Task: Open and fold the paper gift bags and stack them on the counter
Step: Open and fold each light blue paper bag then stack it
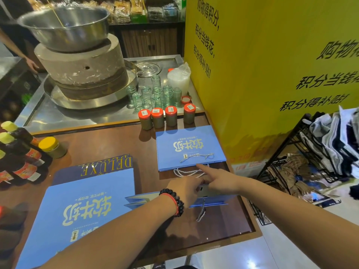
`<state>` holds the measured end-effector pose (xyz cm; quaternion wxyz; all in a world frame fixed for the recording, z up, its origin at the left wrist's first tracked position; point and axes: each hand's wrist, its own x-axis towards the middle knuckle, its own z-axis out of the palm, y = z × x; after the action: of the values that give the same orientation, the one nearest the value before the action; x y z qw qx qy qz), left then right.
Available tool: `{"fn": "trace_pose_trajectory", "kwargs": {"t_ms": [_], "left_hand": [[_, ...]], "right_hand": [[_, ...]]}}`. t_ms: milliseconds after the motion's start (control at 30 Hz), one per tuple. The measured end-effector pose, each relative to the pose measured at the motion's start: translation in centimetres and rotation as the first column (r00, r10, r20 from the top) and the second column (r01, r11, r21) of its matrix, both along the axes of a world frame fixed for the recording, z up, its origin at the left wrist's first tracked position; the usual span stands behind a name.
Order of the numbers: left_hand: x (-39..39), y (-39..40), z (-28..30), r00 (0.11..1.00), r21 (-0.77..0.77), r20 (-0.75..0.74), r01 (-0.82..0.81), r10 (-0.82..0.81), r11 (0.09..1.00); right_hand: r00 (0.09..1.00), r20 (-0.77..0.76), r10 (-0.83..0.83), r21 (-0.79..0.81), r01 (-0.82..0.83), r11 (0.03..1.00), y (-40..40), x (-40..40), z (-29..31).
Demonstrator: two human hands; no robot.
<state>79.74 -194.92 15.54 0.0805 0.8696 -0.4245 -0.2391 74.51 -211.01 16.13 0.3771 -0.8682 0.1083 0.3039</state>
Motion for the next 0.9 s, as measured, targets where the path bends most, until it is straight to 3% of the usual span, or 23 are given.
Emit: {"fn": "trace_pose_trajectory", "kwargs": {"t_ms": [100, 167, 233, 300, 367, 533, 667, 900], "left_hand": [[0.1, -0.3, 0.4, 1.0, 0.047, 0.006, 0.006, -0.006, 0.999], [0.2, -0.3, 0.3, 1.0, 0.044, -0.01, -0.014, 0.014, 0.999], [0.4, -0.3, -0.1, 0.999, 0.03, -0.014, -0.046, 0.046, 0.999], [0.5, -0.4, -0.4, 0.997, 0.023, -0.029, -0.076, 0.076, 0.997], [0.6, -0.4, -0.4, 0.994, 0.016, -0.051, -0.098, 0.099, 0.995], [0.4, -0.2, 0.0, 0.992, 0.019, -0.072, -0.107, 0.108, 0.994], [0.5, -0.1, -0.1, 0.989, -0.008, -0.085, -0.123, 0.122, 0.992], [0.5, -0.2, -0.1, 0.987, -0.019, -0.062, -0.149, 0.148, 0.989]], "right_hand": [[0.999, 0.028, -0.038, -0.014, 0.039, 0.999, -0.3, -0.4, -0.4], [0.985, 0.164, -0.05, -0.116, 0.07, 0.991, -0.4, -0.8, -0.6], [0.937, 0.349, 0.02, -0.246, 0.071, 0.967, -0.3, -1.2, -0.8], [0.892, 0.422, 0.163, -0.392, 0.017, 0.92, 0.2, -1.6, -0.7], [0.878, 0.39, 0.276, -0.527, -0.033, 0.849, 0.7, -1.6, -1.0], [0.885, 0.359, 0.297, -0.704, 0.047, 0.708, 2.0, -1.0, -1.4], [0.894, 0.332, 0.3, -0.75, 0.058, 0.658, 2.8, -1.0, -1.9], [0.908, 0.369, 0.197, -0.57, 0.054, 0.82, 2.2, -1.1, -2.3]]}}
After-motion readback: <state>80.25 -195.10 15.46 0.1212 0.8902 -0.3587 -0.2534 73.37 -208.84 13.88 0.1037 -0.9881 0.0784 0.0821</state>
